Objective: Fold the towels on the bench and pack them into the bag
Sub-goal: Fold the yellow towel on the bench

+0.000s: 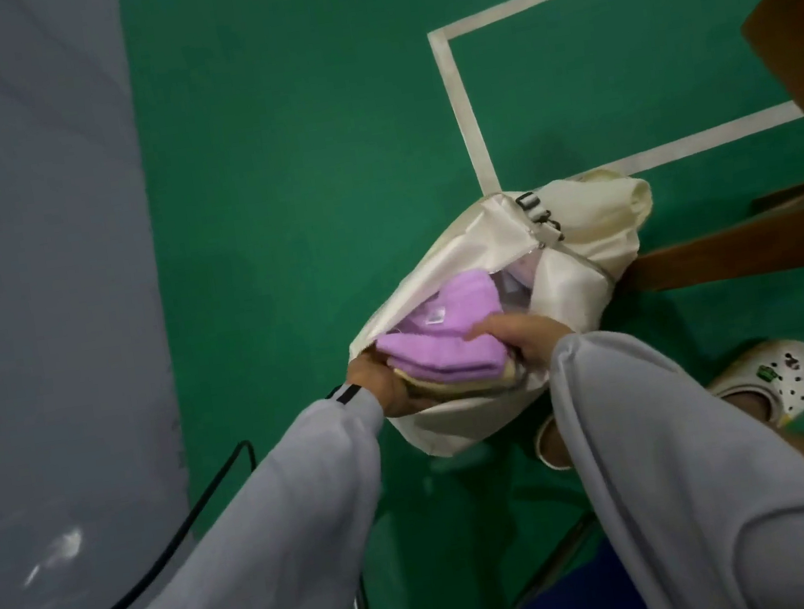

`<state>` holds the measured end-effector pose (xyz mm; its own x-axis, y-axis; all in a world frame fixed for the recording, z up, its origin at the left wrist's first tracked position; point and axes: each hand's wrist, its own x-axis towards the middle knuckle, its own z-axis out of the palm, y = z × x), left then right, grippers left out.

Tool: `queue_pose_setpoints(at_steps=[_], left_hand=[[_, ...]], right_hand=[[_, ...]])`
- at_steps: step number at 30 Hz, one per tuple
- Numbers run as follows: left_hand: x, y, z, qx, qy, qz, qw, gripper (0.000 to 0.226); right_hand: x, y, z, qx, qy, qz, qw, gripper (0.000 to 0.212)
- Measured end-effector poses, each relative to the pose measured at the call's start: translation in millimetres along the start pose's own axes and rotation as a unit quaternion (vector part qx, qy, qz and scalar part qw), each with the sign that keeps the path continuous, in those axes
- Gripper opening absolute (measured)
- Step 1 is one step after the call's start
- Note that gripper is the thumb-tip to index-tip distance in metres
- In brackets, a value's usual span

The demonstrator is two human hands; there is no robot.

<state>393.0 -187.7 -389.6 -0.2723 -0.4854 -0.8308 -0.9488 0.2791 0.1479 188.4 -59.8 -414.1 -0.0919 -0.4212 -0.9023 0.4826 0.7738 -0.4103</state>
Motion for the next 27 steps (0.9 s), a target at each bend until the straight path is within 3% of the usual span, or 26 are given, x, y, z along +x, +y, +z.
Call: queue_pose_setpoints(at_steps=[2,4,7,11,16,20,24,27], left_hand=[[-11,7,2,0.160,0.038,0.052,0.985,0.082],[-21,20,0,0.209,0.052,0.096,0.972,0.082],[-20,30,-7,0.186,0.005,0.054,0.981,0.096],[-20,41,-19,0.211,-0.015,0.021,0.977,0.066],[-20,40,-10,0.295,-0.027,-0.002,0.955,0.033],[-20,41,-27,0.297,0.010,-0.038,0.954,0.031],[-23,60,-22,0.275,0.101,-0.067,0.954,0.050],[-25,64,-13,0.250,0.120,-0.117,0.954,0.062]], right_hand=[[1,-13,-6,-0.181,0.036,-0.007,0.983,0.039],[-4,-33,-5,-0.304,0.039,-0.013,0.952,0.047],[5,-38,-4,-0.286,0.027,-0.021,0.957,0.056],[4,-44,19,-0.390,-0.047,-0.065,0.917,0.061],[-1,-27,61,-0.300,-0.119,-0.089,0.942,0.037],[-4,-20,48,-0.116,-0.149,0.008,0.982,0.025],[-7,-12,37,0.016,-0.181,0.028,0.983,0.014],[10,4,45,0.042,-0.191,-0.026,0.980,0.032]])
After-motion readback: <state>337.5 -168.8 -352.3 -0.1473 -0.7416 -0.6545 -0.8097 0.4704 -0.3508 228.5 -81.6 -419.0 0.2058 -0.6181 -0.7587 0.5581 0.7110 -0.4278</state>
